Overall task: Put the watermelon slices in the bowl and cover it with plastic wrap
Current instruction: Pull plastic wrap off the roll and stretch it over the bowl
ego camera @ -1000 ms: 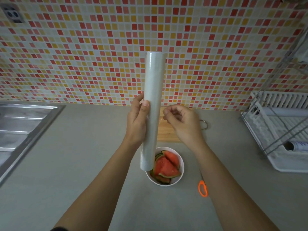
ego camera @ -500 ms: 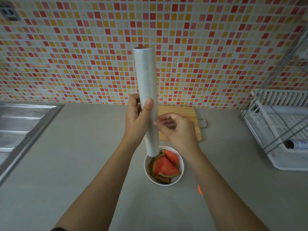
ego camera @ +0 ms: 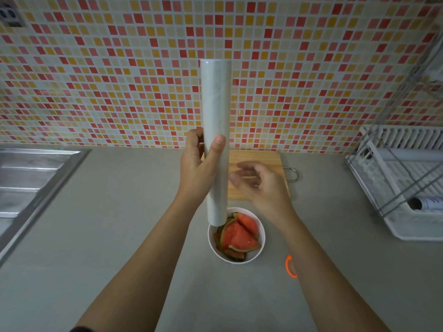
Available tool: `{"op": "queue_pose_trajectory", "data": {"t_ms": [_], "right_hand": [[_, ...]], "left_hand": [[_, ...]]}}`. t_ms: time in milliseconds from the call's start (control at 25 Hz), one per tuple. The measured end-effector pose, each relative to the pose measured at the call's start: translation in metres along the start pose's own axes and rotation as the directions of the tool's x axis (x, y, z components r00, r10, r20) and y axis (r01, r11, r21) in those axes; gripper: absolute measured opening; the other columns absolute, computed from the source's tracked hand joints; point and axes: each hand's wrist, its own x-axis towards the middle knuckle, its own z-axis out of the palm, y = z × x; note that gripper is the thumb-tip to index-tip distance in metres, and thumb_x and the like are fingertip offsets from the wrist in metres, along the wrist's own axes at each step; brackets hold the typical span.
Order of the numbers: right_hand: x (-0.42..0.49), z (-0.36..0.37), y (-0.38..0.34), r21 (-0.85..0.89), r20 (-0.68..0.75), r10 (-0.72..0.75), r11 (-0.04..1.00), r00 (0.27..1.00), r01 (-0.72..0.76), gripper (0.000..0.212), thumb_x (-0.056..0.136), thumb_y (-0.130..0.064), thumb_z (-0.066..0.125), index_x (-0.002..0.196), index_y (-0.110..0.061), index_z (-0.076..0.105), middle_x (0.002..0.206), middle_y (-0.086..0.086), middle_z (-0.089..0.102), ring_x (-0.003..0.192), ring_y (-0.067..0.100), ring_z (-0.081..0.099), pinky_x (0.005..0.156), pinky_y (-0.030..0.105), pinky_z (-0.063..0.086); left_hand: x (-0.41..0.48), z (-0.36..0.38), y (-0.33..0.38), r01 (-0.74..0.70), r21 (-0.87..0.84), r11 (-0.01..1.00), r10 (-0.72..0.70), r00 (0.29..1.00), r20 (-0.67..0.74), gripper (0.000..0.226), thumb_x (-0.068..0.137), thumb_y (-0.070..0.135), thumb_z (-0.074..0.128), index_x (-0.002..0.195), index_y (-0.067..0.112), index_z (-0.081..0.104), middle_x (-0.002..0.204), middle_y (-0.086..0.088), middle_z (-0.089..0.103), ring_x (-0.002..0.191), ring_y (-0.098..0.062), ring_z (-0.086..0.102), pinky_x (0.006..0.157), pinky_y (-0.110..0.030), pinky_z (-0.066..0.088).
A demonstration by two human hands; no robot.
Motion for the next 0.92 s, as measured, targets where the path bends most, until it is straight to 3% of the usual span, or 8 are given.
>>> {"op": "queue_pose_trajectory", "data": {"t_ms": [160,280,360,480,560,680,840,920], "right_hand": [[-0.006,0.003,0.008,-0.044,-0.074,-0.015,0.999,0.997,0.012,0.007,0.076,-0.035,0.072,0.071,-0.032,0.067,0.069,-0.016,0.069,0.068,-0.001,0.064,0.065,0.011,0.047],[-0.006,-0.001,0.01,0.038,-0.041,0.059,0.998,0.997,-0.057,0.01,0.077,-0.044,0.066,0.074,-0.034,0.065,0.073,-0.013,0.07,0.072,0.003,0.067,0.069,0.021,0.053],[-0.011,0.003,0.01,0.013,-0.002,0.067,0.998,0.998,-0.067,0.016,0.073,-0.051,0.067,0.077,-0.036,0.065,0.075,-0.012,0.071,0.074,0.004,0.067,0.069,0.021,0.054],[-0.009,0.001,0.019,-0.042,-0.052,0.051,0.998,0.997,-0.054,0.006,0.077,-0.034,0.07,0.075,-0.032,0.065,0.073,-0.009,0.07,0.073,0.009,0.066,0.071,0.027,0.054],[-0.009,-0.006,0.026,-0.028,-0.071,0.084,0.996,0.994,-0.086,0.007,0.079,-0.036,0.068,0.075,-0.031,0.064,0.072,-0.011,0.068,0.071,0.006,0.064,0.068,0.023,0.051],[-0.02,-0.001,0.029,-0.032,0.019,0.132,0.991,0.991,-0.131,0.017,0.072,-0.047,0.071,0.078,-0.031,0.066,0.073,-0.013,0.07,0.067,0.0,0.064,0.063,0.015,0.049],[-0.025,-0.001,0.04,-0.081,0.01,0.103,0.991,0.995,-0.102,0.012,0.077,-0.028,0.071,0.07,-0.033,0.063,0.069,-0.013,0.067,0.066,0.0,0.061,0.065,0.016,0.048],[-0.026,-0.002,0.042,-0.016,0.044,0.152,0.988,0.987,-0.151,0.01,0.077,-0.04,0.068,0.075,-0.031,0.063,0.074,-0.01,0.068,0.071,0.001,0.063,0.067,0.018,0.048]], "left_hand": [[0.005,0.004,0.003,0.006,0.048,0.999,-0.006,1.0,-0.017,0.024,0.081,0.061,0.055,0.091,0.041,0.049,0.083,0.028,0.06,0.082,-0.004,0.064,0.071,-0.031,0.058],[0.008,0.008,0.004,0.018,0.074,0.997,-0.014,0.999,-0.05,0.025,0.082,0.06,0.055,0.091,0.038,0.049,0.08,0.032,0.06,0.075,0.005,0.061,0.063,-0.017,0.051],[0.01,0.012,0.003,0.018,0.081,0.997,-0.013,0.998,-0.066,0.025,0.084,0.057,0.057,0.093,0.035,0.05,0.08,0.027,0.06,0.072,0.006,0.06,0.061,-0.016,0.049],[0.013,0.016,0.003,0.037,0.089,0.995,-0.031,0.997,-0.067,0.024,0.084,0.058,0.057,0.092,0.036,0.05,0.084,0.018,0.059,0.071,0.007,0.06,0.06,-0.014,0.048],[0.016,0.017,0.004,0.051,0.092,0.994,-0.044,0.996,-0.075,0.025,0.083,0.059,0.056,0.091,0.037,0.049,0.086,0.017,0.059,0.071,0.009,0.059,0.059,-0.01,0.047],[0.019,0.02,0.002,0.056,0.102,0.993,-0.048,0.996,-0.081,0.027,0.083,0.059,0.056,0.093,0.035,0.049,0.086,0.018,0.059,0.069,0.01,0.059,0.058,-0.012,0.048],[0.023,0.021,-0.001,0.082,0.119,0.99,-0.072,0.994,-0.083,0.03,0.084,0.06,0.056,0.096,0.034,0.049,0.086,0.018,0.059,0.07,0.013,0.058,0.06,-0.016,0.049],[0.025,0.021,-0.002,0.082,0.128,0.988,-0.07,0.993,-0.095,0.031,0.084,0.06,0.055,0.098,0.033,0.049,0.086,0.018,0.058,0.071,0.014,0.057,0.058,-0.011,0.047]]}}
